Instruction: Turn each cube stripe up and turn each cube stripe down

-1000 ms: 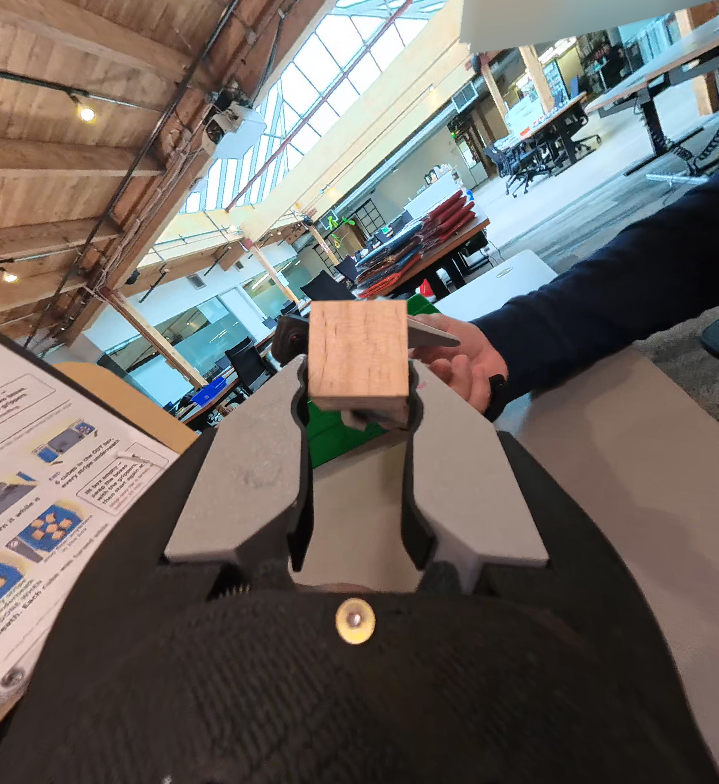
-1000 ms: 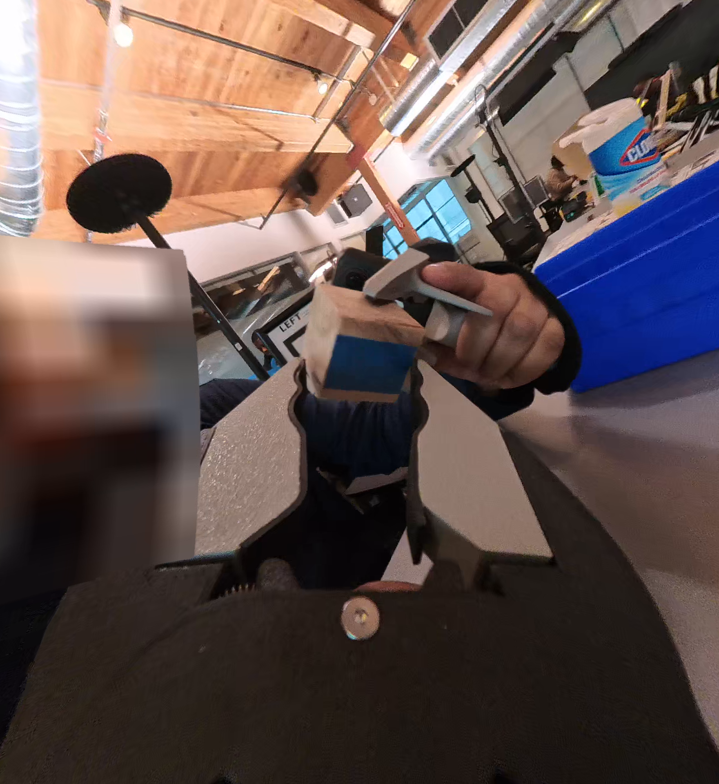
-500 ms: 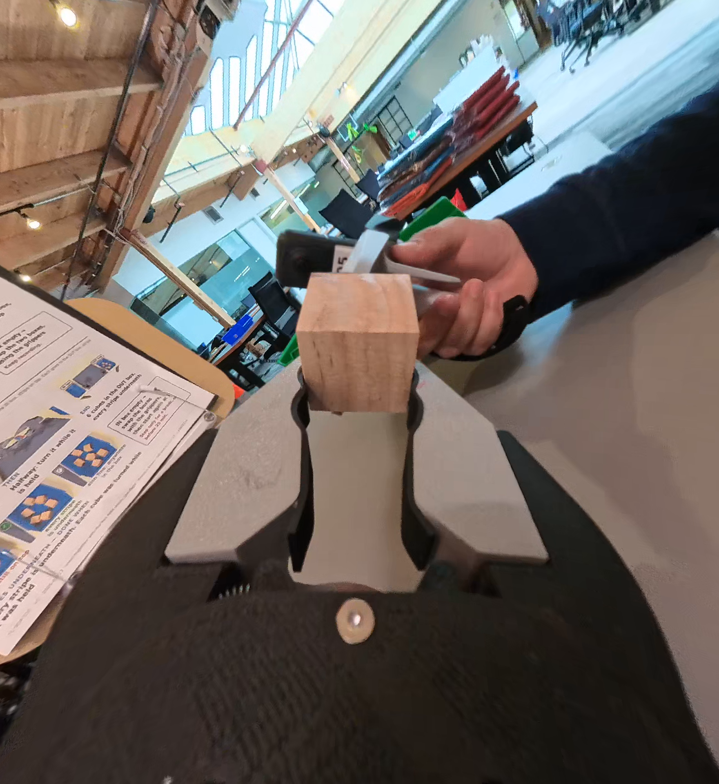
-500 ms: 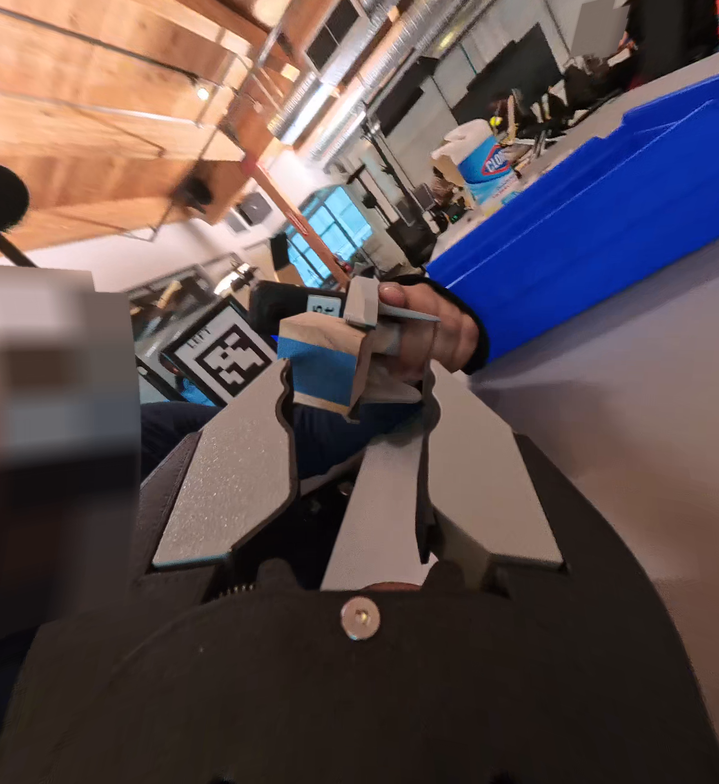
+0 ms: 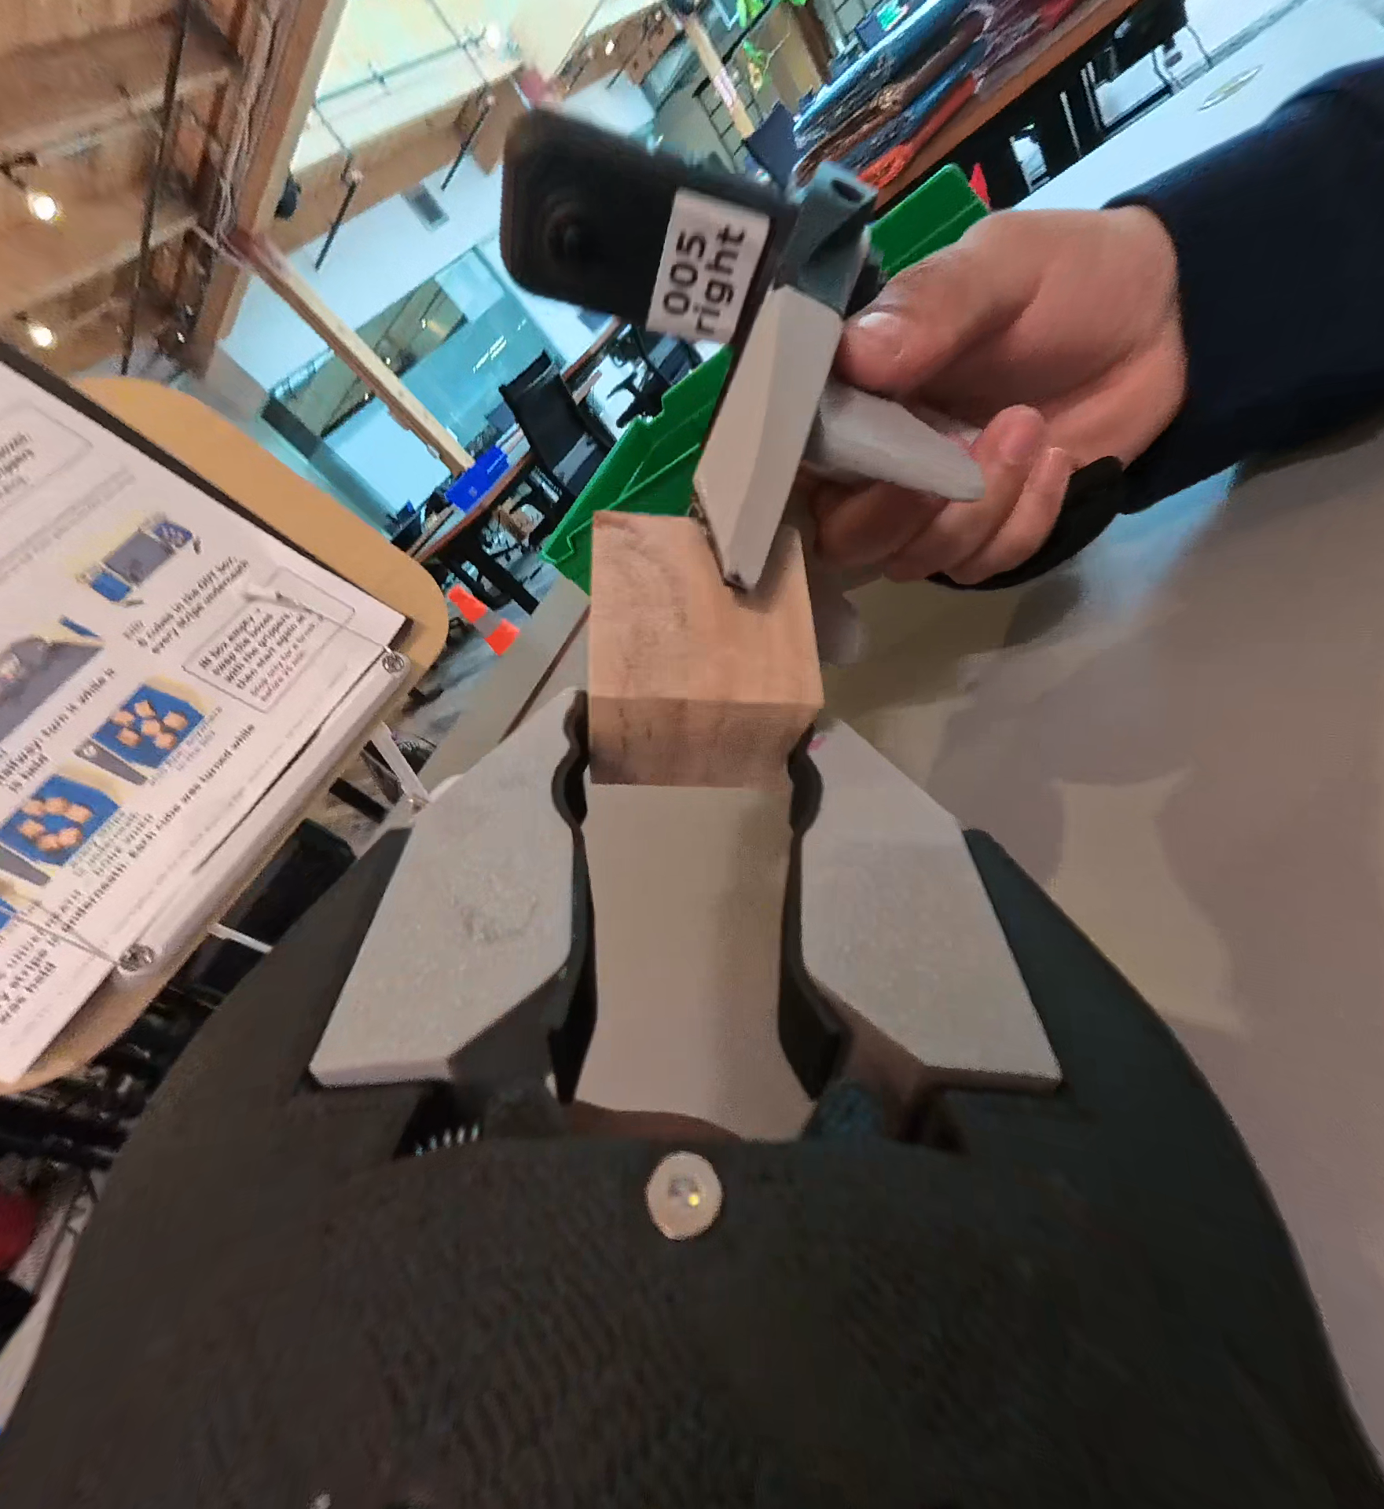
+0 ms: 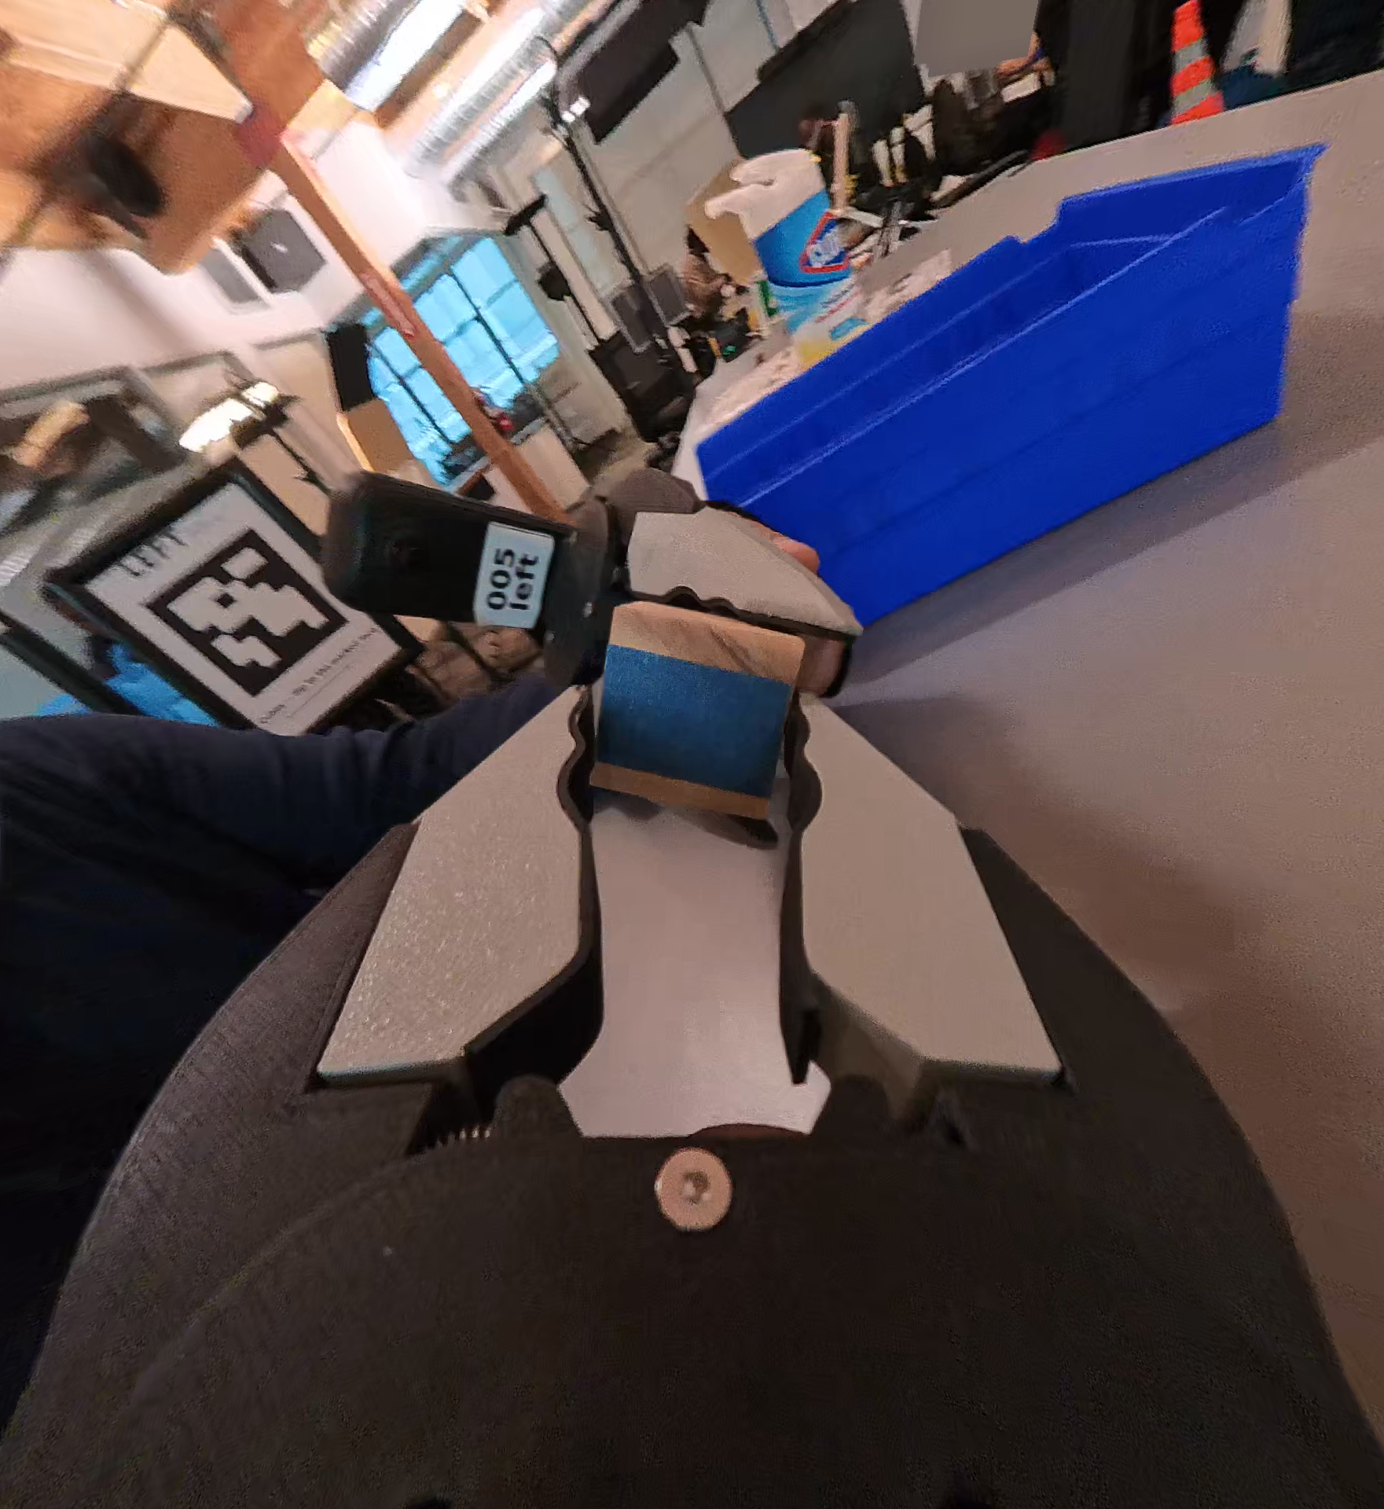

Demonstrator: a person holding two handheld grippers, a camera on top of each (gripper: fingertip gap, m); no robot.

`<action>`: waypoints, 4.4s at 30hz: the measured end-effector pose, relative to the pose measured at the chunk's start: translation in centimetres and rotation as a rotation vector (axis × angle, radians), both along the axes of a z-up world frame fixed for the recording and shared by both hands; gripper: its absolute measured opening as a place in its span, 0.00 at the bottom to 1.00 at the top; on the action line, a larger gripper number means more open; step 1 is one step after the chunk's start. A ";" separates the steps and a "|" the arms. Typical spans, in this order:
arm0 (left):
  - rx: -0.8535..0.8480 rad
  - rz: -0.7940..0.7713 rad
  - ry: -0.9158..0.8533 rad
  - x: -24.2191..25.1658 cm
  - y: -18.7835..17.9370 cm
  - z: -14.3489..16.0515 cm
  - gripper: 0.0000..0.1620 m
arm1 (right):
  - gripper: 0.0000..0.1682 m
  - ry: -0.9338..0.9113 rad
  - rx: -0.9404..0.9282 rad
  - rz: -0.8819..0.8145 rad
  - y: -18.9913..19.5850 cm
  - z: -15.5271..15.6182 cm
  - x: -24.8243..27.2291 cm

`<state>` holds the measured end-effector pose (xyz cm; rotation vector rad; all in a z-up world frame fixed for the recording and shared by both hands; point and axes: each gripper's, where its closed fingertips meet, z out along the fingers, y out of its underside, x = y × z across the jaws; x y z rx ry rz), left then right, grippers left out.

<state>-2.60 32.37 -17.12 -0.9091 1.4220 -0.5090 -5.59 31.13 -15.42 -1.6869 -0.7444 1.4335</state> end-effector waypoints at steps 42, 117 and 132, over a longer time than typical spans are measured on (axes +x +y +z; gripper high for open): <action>-0.408 0.347 0.188 -0.7 6.4 -6.2 0.30 | 0.31 -0.710 0.125 -0.745 5.7 4.1 18.7; 0.268 -0.180 0.135 -2.7 -7.2 6.0 0.27 | 0.28 0.252 0.073 0.264 -6.1 4.7 -2.6; -0.089 0.010 -0.074 0.0 -1.7 1.7 0.36 | 0.25 -0.066 0.224 -0.259 0.7 2.8 1.8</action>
